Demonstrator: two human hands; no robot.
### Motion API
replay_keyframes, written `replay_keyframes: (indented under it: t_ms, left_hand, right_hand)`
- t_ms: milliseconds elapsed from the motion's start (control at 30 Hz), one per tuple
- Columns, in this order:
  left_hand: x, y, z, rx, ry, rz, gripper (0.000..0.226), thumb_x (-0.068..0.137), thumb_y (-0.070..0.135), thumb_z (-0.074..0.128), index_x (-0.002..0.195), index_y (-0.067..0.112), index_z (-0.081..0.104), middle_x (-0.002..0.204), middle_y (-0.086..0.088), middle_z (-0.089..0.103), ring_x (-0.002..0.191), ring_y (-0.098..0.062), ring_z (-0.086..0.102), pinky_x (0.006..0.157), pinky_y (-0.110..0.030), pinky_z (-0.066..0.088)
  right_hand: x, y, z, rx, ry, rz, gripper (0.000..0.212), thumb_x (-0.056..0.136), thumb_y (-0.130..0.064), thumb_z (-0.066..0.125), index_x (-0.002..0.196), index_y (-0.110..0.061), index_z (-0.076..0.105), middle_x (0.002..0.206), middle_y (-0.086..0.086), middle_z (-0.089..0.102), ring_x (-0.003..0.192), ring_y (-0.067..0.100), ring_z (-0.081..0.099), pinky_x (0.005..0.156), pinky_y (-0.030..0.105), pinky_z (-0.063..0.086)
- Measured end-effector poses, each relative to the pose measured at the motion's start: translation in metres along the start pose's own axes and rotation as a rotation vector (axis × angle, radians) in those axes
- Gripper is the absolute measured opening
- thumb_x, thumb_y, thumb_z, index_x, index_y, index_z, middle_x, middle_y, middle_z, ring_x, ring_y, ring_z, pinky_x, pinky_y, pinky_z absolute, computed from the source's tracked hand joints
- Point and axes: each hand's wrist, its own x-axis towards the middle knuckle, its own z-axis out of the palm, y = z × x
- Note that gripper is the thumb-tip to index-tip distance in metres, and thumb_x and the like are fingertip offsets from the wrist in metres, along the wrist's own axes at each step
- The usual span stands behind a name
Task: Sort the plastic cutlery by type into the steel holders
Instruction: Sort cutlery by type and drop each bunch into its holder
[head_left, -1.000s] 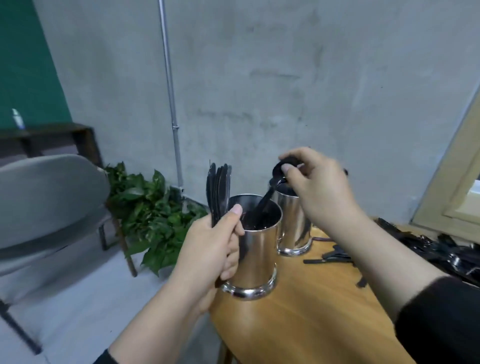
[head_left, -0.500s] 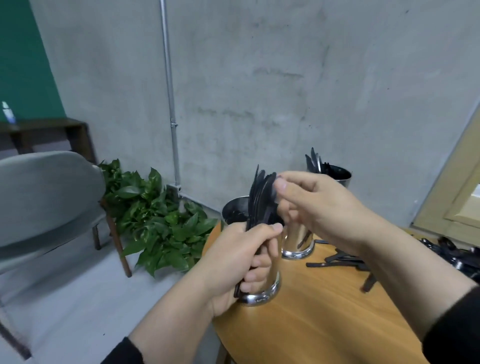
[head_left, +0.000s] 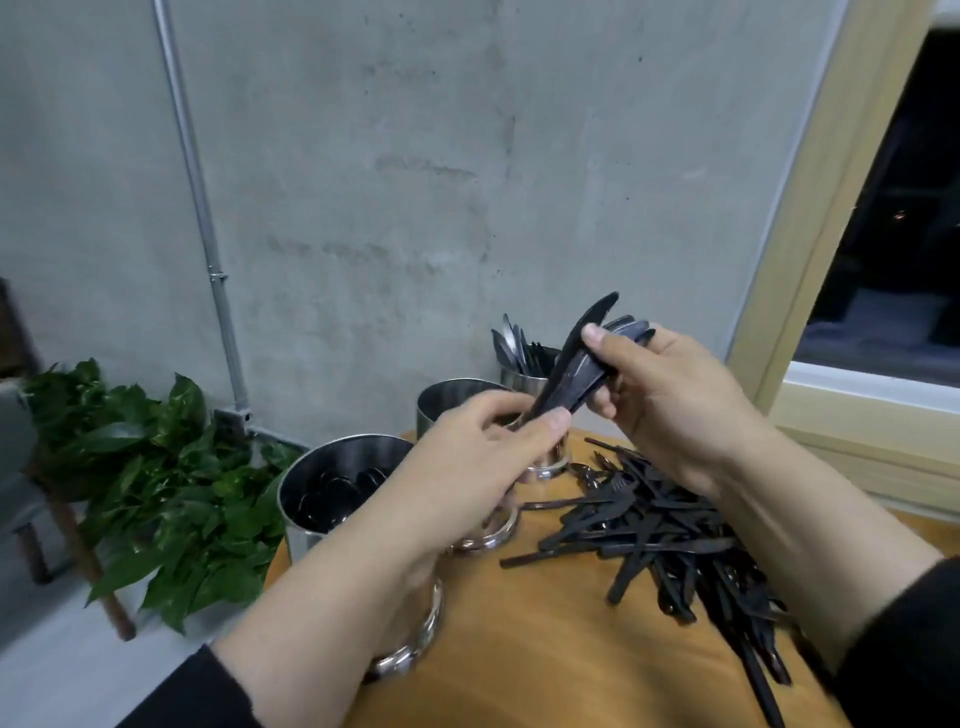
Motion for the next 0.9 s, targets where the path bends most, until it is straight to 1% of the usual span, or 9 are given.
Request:
replay_keyframes:
  t_ms: [67, 167, 267, 367, 567, 633, 667, 767, 900]
  left_hand:
    - [0.023, 0.004, 0.0, 0.187, 0.184, 0.102, 0.038, 0.094, 0.055, 0.062, 0.128, 0.04, 0.058, 0.096, 0.017, 0.07, 0.086, 0.011, 0.063, 0.075, -0.012, 0.049]
    - [0.059, 0.013, 0.001, 0.359, 0.289, 0.16, 0.031, 0.1, 0.047, 0.057, 0.128, 0.034, 0.06, 0.103, 0.017, 0.064, 0.099, -0.002, 0.062, 0.088, -0.027, 0.05]
    - [0.094, 0.018, 0.006, 0.548, 0.235, 0.128, 0.028, 0.102, 0.045, 0.054, 0.125, 0.031, 0.062, 0.109, 0.011, 0.065, 0.107, -0.018, 0.062, 0.095, -0.037, 0.051]
    - [0.118, 0.02, 0.012, 0.638, 0.244, 0.114, 0.028, 0.103, 0.037, 0.051, 0.126, 0.026, 0.063, 0.116, 0.005, 0.068, 0.109, -0.023, 0.062, 0.097, -0.038, 0.05]
    - [0.133, 0.012, 0.027, 0.629, 0.279, 0.156, 0.023, 0.101, 0.023, 0.049, 0.118, 0.026, 0.065, 0.107, 0.002, 0.07, 0.1, -0.024, 0.062, 0.089, -0.039, 0.052]
    - [0.132, 0.008, 0.035, 0.607, 0.285, 0.199, 0.024, 0.102, 0.022, 0.05, 0.119, 0.026, 0.066, 0.108, 0.004, 0.07, 0.1, -0.02, 0.062, 0.086, -0.035, 0.051]
    - [0.131, 0.006, 0.039, 0.595, 0.285, 0.221, 0.024, 0.102, 0.021, 0.05, 0.118, 0.026, 0.067, 0.107, 0.005, 0.071, 0.099, -0.019, 0.062, 0.084, -0.033, 0.051]
    - [0.12, -0.007, 0.058, 0.533, 0.265, 0.267, 0.024, 0.103, 0.021, 0.049, 0.117, 0.025, 0.068, 0.105, 0.006, 0.072, 0.097, -0.017, 0.066, 0.084, -0.036, 0.053]
    - [0.093, -0.042, 0.103, 0.529, 0.172, 0.277, 0.025, 0.104, 0.025, 0.05, 0.119, 0.025, 0.069, 0.115, 0.007, 0.069, 0.107, -0.012, 0.061, 0.094, -0.037, 0.051]
  right_hand:
    - [0.017, -0.005, -0.02, 0.011, 0.206, -0.087, 0.019, 0.099, -0.017, 0.061, 0.083, -0.008, 0.059, 0.069, 0.008, 0.062, 0.053, 0.014, 0.046, 0.054, 0.025, 0.038]
    - [0.05, -0.002, -0.046, -0.175, 0.445, -0.151, 0.019, 0.099, -0.021, 0.062, 0.084, -0.01, 0.061, 0.073, 0.01, 0.063, 0.055, 0.016, 0.049, 0.059, 0.028, 0.042]
    - [0.088, 0.015, -0.059, -0.352, 0.512, -0.135, 0.021, 0.097, -0.028, 0.062, 0.086, -0.01, 0.063, 0.067, 0.009, 0.061, 0.053, 0.015, 0.051, 0.058, 0.029, 0.041]
    - [0.128, 0.035, -0.062, -0.428, 0.521, -0.121, 0.022, 0.097, -0.028, 0.061, 0.082, -0.012, 0.059, 0.063, 0.005, 0.059, 0.054, 0.016, 0.052, 0.057, 0.028, 0.041]
    - [0.193, 0.077, -0.074, -0.515, 0.465, -0.003, 0.022, 0.095, -0.028, 0.063, 0.085, -0.009, 0.06, 0.076, 0.012, 0.062, 0.066, 0.024, 0.055, 0.063, 0.034, 0.044]
    - [0.201, 0.091, -0.081, -0.618, 0.362, 0.125, 0.031, 0.092, -0.035, 0.069, 0.104, -0.007, 0.065, 0.1, 0.016, 0.068, 0.08, 0.026, 0.06, 0.069, 0.032, 0.046]
    - [0.2, 0.098, -0.086, -0.667, 0.324, 0.173, 0.048, 0.091, -0.039, 0.071, 0.124, -0.006, 0.062, 0.12, 0.016, 0.066, 0.096, 0.028, 0.062, 0.079, 0.034, 0.048]
    - [0.17, 0.105, -0.102, -0.783, 0.331, 0.173, 0.075, 0.093, -0.046, 0.067, 0.152, -0.009, 0.038, 0.149, 0.009, 0.05, 0.132, 0.028, 0.051, 0.1, 0.036, 0.042]
    - [0.084, 0.099, -0.135, -0.953, 0.374, 0.034, 0.05, 0.097, -0.046, 0.061, 0.139, -0.018, 0.057, 0.131, -0.003, 0.064, 0.11, 0.017, 0.06, 0.095, 0.033, 0.045]
